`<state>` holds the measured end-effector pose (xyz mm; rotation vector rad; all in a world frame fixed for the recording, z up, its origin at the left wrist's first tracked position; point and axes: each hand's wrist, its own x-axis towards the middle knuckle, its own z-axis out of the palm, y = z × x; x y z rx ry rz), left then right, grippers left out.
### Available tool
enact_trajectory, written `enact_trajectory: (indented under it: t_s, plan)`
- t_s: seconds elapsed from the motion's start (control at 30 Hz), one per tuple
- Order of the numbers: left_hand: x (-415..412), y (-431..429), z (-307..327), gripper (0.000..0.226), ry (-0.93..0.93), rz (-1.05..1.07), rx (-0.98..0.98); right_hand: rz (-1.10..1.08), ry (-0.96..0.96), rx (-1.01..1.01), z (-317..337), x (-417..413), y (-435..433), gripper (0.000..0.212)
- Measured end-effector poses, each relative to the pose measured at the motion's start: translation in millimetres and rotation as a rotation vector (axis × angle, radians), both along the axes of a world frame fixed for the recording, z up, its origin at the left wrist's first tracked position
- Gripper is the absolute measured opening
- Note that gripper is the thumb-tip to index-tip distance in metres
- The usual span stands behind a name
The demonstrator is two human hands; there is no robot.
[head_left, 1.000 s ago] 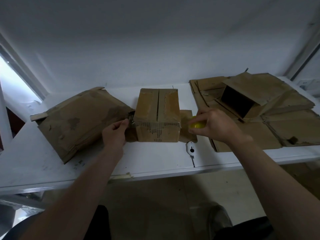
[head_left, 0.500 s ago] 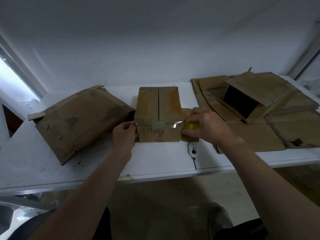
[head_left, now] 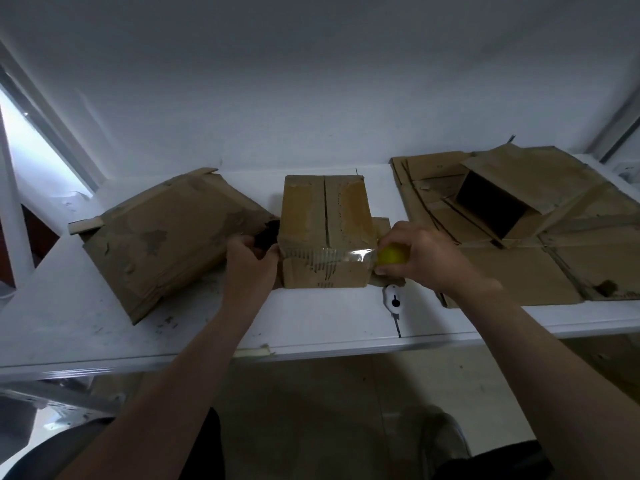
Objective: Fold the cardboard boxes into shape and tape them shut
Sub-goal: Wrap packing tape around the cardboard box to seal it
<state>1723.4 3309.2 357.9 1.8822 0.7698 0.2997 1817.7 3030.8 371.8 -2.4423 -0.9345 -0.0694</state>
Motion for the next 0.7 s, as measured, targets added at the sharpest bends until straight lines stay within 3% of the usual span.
enact_trajectory:
  t_s: [0.1, 0.2, 0.27, 0.33, 0.47, 0.53, 0.63, 0.7]
  plan:
    - [-7.1, -4.1, 15.9, 0.029, -0.284, 0.078, 0.298, -0.040, 0.019, -0.042, -1.1, -1.5, 0.7, 0.044]
    - [-19.0, -22.7, 29.2, 0.034, -0.527, -0.255, 0.584, -0.084, -0.005, -0.065, -1.1, -2.7, -2.5, 0.046]
    - [-25.3, -41.4, 24.9, 0.041, -0.418, -0.543, 0.814, -0.097, 0.002, -0.074, 0.1, -4.1, -2.5, 0.046]
    - [-27.0, -51.3, 15.3, 0.054, -0.221, -0.665, 0.972, -0.088, 0.023, -0.086, 2.9, -4.8, -1.3, 0.049]
    - [-21.5, -44.1, 9.5, 0.062, -0.142, -0.679, 1.018, -0.067, -0.054, 0.047, 17.2, -11.6, 4.6, 0.067]
    - [-18.7, -42.6, 12.9, 0.060, -0.153, -0.687, 0.994, -0.010, -0.122, 0.162, 25.0, -22.2, 18.4, 0.065]
    - [-19.3, -41.9, 14.1, 0.055, -0.159, -0.727, 0.978, 0.134, -0.083, 0.013, 26.1, -42.0, 49.7, 0.058]
    - [-16.6, -36.6, 15.8, 0.053, -0.141, -0.747, 0.935, 0.152, -0.046, -0.173, 19.0, -51.2, 62.7, 0.069]
